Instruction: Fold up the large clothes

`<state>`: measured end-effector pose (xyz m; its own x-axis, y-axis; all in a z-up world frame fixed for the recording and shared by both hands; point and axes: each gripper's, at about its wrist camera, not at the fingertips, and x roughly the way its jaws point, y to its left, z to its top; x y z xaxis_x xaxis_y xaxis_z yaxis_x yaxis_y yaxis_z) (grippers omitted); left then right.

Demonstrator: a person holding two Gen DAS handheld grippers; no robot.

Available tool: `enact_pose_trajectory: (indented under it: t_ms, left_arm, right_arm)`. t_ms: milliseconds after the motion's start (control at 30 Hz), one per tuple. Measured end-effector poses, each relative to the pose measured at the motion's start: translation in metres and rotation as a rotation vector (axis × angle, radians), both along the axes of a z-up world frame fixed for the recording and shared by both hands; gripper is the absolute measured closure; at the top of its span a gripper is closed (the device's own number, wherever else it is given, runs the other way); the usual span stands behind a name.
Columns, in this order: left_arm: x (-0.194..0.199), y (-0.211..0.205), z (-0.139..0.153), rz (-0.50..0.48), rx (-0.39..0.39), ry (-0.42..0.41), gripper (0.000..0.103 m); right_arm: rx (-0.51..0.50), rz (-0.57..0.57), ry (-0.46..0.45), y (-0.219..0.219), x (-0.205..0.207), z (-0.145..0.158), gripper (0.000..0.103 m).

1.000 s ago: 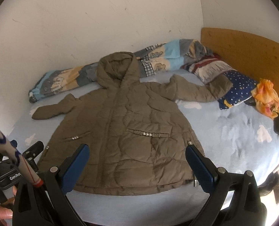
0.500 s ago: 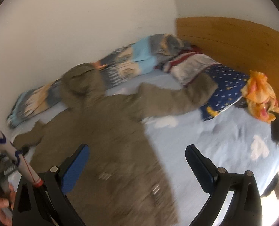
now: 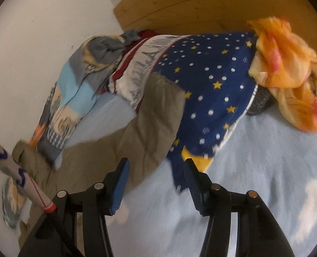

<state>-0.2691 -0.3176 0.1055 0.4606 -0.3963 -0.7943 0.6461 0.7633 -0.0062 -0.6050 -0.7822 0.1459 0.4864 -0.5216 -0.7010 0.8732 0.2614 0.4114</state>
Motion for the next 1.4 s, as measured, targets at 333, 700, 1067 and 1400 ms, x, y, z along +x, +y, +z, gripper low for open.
enact_pose_trajectory:
  t_ms: [333,700,1067,1400]
  left_arm:
    - [0.014,0.001,-0.011,0.001,0.000,0.023,0.000]
    - [0.013,-0.004,-0.019,-0.010,0.001,0.043,0.000]
    - [-0.003,-0.001,-0.006,-0.025,-0.027,0.023,0.000]
    - [-0.004,0.009,0.013,0.002,-0.061,-0.019,0.000]
  right_arm:
    - [-0.047,-0.052,0.045,-0.082,0.008,-0.016,0.046]
    - [-0.083,-0.036,-0.006,-0.085,0.019,-0.032,0.088]
    - [-0.260,-0.086,-0.122,-0.040,-0.001,0.083,0.089]
    - [-0.344,0.075,-0.214,0.031,0.035,0.172,0.089]
